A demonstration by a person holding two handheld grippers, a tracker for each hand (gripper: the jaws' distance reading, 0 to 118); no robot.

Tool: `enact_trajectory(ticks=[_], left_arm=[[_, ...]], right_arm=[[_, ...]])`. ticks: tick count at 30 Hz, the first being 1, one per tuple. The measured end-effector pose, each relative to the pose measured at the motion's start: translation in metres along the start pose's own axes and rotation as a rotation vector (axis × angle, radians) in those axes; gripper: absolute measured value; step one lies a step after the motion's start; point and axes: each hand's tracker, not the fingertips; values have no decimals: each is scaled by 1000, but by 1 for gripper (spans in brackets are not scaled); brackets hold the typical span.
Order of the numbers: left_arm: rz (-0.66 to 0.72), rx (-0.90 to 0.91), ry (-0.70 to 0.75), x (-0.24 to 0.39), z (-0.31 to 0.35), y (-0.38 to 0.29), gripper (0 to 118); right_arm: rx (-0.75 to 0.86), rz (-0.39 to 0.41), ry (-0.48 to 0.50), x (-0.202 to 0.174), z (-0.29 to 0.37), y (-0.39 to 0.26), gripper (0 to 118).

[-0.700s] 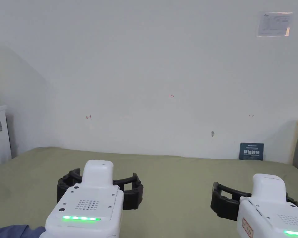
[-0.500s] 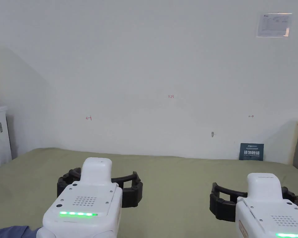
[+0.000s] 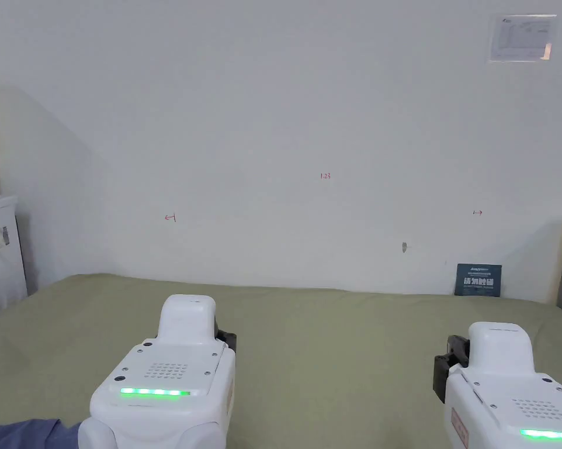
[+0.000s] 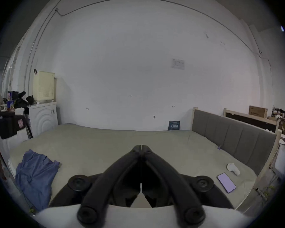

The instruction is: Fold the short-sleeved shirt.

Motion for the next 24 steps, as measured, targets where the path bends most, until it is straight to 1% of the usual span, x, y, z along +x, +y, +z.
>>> enact_trajectory(ticks=[1,4,6,11,14,17,20,24], left_arm=[[18,-40,-31,-3,-3,-2,0],[-30,-9,-10,6,-1,-7,0],[-20,-16,-23,2,-3,-12,0],[-13,-28,-30,2,1,-14,0],[-2,-56,-11,-15,1,-21,0],[24,-80,63,-46,7,-23,0],[43,-89,166,-86,20,-21,0],[57,-105,343,-146,51,-20,0]], right_arm=[[4,-9,-1,1,0,-1,0],[10,-10,-5,1,-1,-3,0],[13,-15,-6,-1,0,-3,0],[9,13,-17,-7,-3,-7,0],[-9,36,-16,-14,-8,-11,0],[-36,55,33,-38,-19,-17,0],[-42,72,159,-82,-32,-20,0],[-45,33,358,-159,-39,-20,0]])
